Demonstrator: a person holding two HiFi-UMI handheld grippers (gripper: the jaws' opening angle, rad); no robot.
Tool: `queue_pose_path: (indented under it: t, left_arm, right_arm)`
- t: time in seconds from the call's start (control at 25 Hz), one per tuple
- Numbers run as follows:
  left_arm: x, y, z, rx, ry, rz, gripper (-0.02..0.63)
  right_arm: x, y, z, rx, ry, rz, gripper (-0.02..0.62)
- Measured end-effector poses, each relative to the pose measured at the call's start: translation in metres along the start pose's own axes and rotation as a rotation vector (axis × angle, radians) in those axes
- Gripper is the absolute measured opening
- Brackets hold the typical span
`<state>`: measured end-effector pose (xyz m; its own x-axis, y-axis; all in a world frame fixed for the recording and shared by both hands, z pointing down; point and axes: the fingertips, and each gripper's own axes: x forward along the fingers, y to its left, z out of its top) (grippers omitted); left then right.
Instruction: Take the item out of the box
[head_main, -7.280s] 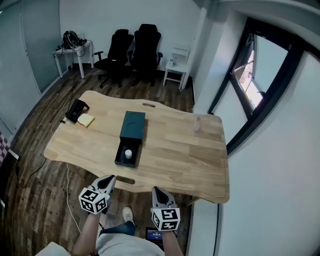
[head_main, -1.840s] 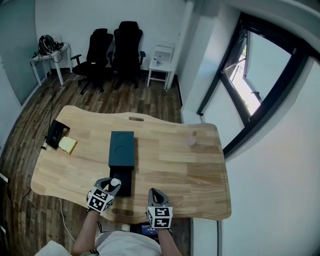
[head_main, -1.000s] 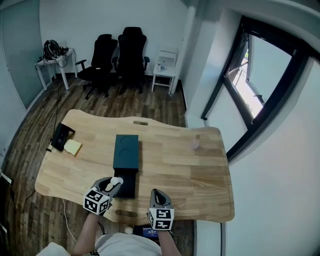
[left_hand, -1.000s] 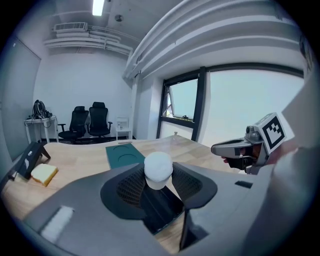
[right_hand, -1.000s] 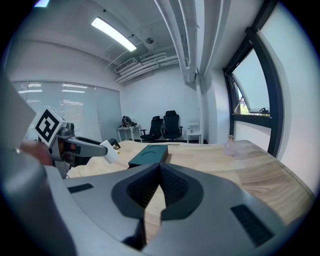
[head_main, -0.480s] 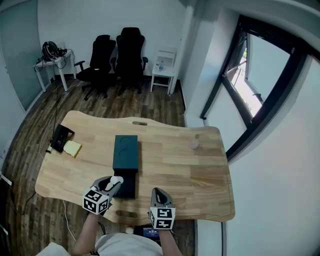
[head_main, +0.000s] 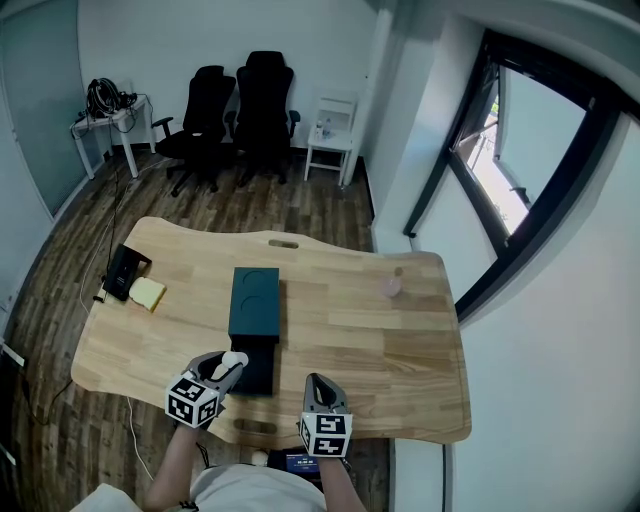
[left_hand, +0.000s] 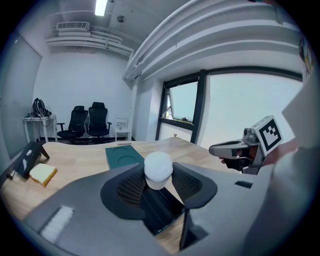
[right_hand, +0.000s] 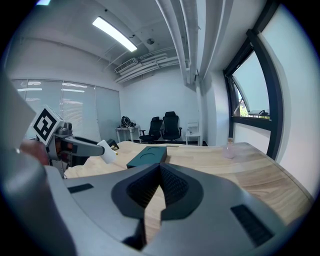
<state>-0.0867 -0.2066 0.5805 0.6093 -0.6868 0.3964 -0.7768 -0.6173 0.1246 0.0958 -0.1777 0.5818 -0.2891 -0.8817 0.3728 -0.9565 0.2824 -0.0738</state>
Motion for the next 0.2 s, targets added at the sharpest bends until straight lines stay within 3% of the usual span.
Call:
queue_pose_path:
  t: [0.2]
  left_arm:
    - [0.0012,0.0042,-0.0013,-0.006,0.003,0.006,0.17]
  right_arm:
    - [0.0038,-0.0029,0.0004,0.003,-0.002,-0.002,0.005]
